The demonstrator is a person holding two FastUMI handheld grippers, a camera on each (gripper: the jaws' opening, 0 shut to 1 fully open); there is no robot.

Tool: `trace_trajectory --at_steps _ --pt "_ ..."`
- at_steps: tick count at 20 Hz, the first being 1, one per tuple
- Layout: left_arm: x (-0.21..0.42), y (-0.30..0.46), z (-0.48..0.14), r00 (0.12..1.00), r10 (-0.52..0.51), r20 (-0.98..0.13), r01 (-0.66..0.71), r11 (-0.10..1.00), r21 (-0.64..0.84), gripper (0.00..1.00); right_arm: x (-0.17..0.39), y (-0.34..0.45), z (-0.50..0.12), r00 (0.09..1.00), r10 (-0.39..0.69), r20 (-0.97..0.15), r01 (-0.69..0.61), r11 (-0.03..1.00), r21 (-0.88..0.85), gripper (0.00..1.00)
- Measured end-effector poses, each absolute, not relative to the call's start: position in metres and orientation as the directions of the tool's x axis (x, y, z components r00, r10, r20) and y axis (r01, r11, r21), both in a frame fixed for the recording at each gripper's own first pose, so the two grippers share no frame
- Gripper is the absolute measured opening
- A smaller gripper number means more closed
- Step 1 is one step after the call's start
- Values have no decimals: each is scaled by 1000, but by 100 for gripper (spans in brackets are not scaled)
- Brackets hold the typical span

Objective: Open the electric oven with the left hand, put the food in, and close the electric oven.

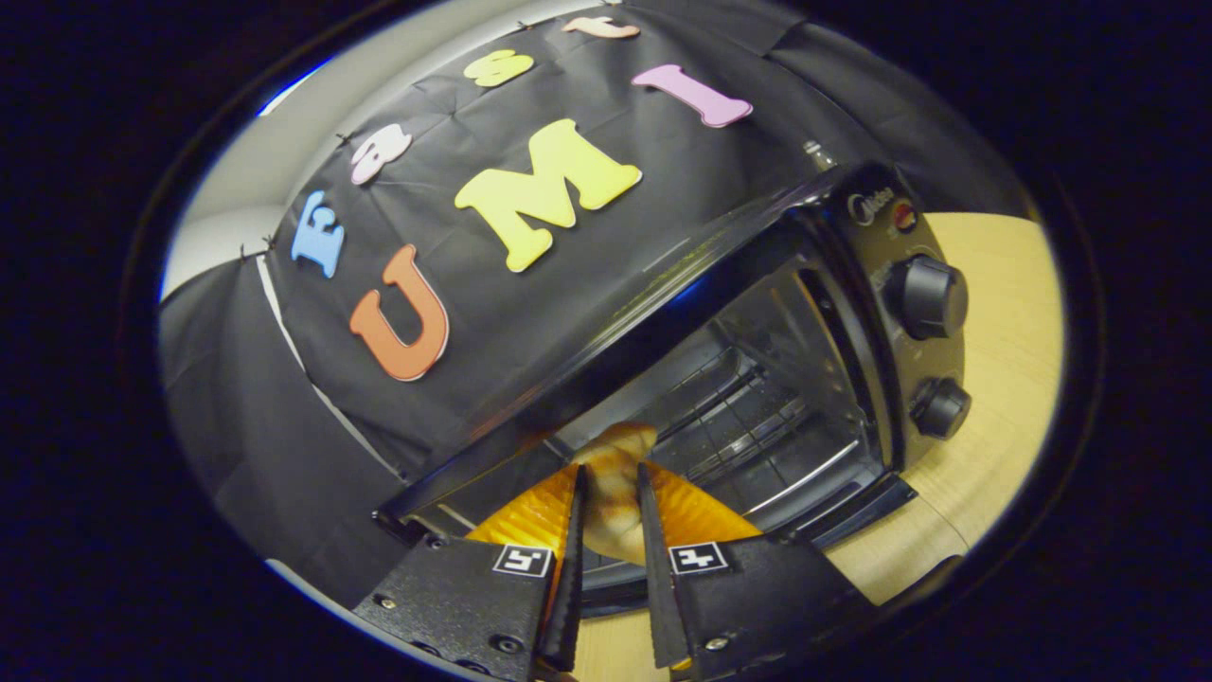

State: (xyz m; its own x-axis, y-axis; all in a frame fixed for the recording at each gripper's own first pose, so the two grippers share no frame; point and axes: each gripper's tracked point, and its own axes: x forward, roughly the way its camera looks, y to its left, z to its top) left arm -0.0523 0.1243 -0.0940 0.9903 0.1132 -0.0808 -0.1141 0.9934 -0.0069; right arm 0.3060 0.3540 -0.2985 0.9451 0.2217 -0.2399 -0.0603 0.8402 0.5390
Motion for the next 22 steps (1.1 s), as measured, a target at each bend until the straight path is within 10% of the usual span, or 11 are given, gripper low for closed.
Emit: trace_trajectory --at_steps 11,17,22 --pt "-36 121 -117 988 78 -136 -80 997 -8 96 367 365 -299 973 160 -168 -128 974 187 29" --pt "-39 110 -110 989 57 -135 -61 998 -29 96 347 370 -297 964 210 -164 -185 970 156 99" --pt "-50 100 -100 990 68 -126 -72 997 -30 96 305 367 -287 948 246 -203 -213 962 172 96"
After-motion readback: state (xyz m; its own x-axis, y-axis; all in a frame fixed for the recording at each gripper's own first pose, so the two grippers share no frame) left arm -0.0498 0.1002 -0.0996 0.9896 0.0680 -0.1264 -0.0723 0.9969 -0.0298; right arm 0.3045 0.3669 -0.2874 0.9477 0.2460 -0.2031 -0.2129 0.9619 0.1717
